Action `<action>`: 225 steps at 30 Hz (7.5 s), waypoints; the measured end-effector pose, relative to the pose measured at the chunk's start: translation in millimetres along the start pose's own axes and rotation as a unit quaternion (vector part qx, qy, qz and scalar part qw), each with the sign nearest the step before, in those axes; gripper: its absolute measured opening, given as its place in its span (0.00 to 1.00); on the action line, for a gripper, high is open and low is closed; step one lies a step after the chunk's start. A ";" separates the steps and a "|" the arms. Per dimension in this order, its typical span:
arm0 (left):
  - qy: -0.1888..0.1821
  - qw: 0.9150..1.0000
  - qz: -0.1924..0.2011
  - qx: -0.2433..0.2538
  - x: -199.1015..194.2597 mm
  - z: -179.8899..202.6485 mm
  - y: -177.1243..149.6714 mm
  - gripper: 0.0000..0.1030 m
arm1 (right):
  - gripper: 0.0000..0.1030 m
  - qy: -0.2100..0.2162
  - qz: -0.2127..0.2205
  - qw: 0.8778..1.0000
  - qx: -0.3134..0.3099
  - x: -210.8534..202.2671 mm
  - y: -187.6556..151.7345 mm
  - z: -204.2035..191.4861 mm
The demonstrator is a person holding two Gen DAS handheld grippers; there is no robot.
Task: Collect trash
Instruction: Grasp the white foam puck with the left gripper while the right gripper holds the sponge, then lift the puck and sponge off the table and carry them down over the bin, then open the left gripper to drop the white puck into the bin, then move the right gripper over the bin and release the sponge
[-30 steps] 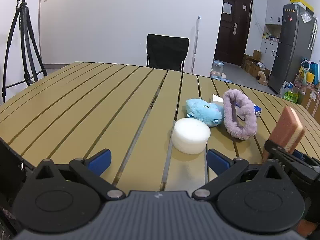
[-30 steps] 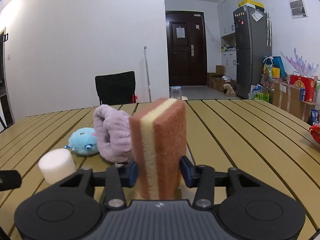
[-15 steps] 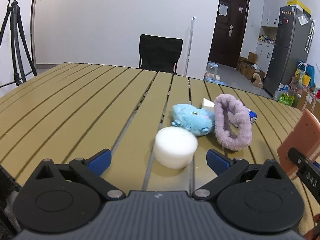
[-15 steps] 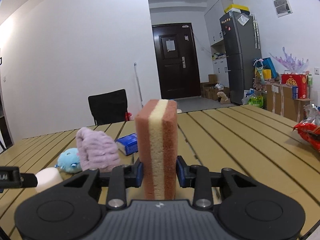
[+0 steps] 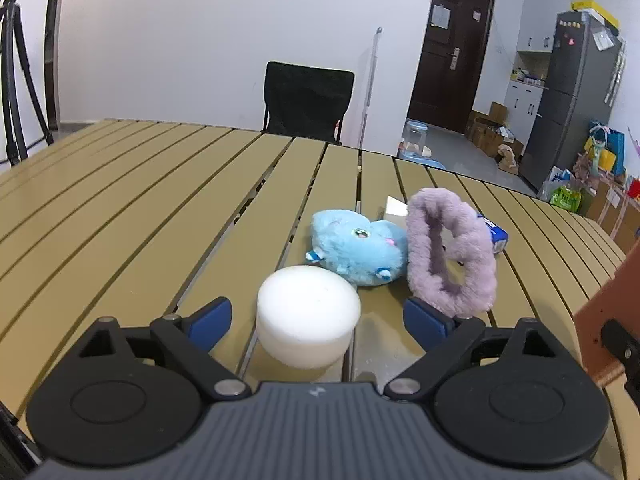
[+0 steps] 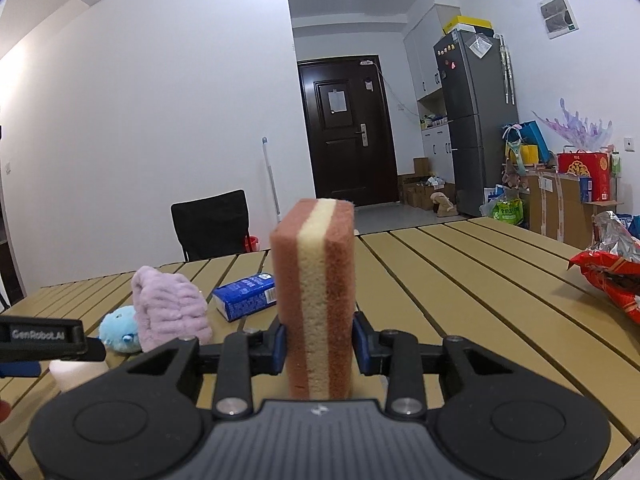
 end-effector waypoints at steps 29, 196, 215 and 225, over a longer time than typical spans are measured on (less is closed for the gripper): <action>-0.020 0.999 0.032 0.018 -47.6 -0.4 1.7 0.53 | 0.31 0.047 0.011 0.999 0.002 -25.5 8.4 -18.8; 0.054 0.943 -0.327 0.021 -74.9 -39.2 -231.6 1.00 | 0.31 0.025 -0.322 0.944 -0.071 -154.9 -196.5 55.5; 0.054 0.947 -0.316 0.016 -81.5 -50.0 -224.9 1.00 | 0.31 0.039 -0.317 0.944 -0.079 -153.0 -191.9 41.5; 0.056 0.953 -0.296 0.008 -91.4 -69.9 -210.9 1.00 | 0.31 0.058 -0.309 0.946 -0.081 -154.8 -183.4 15.1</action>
Point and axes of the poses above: each gripper's, at about its wrist camera, not at the fingertips, and x roughly the way its jaws point, z to its right, y to its top, the point moved 3 cm from there along x, roughly the way its jaws point, and after that the axes turned 10 degrees about z, right-handed, at the moved point
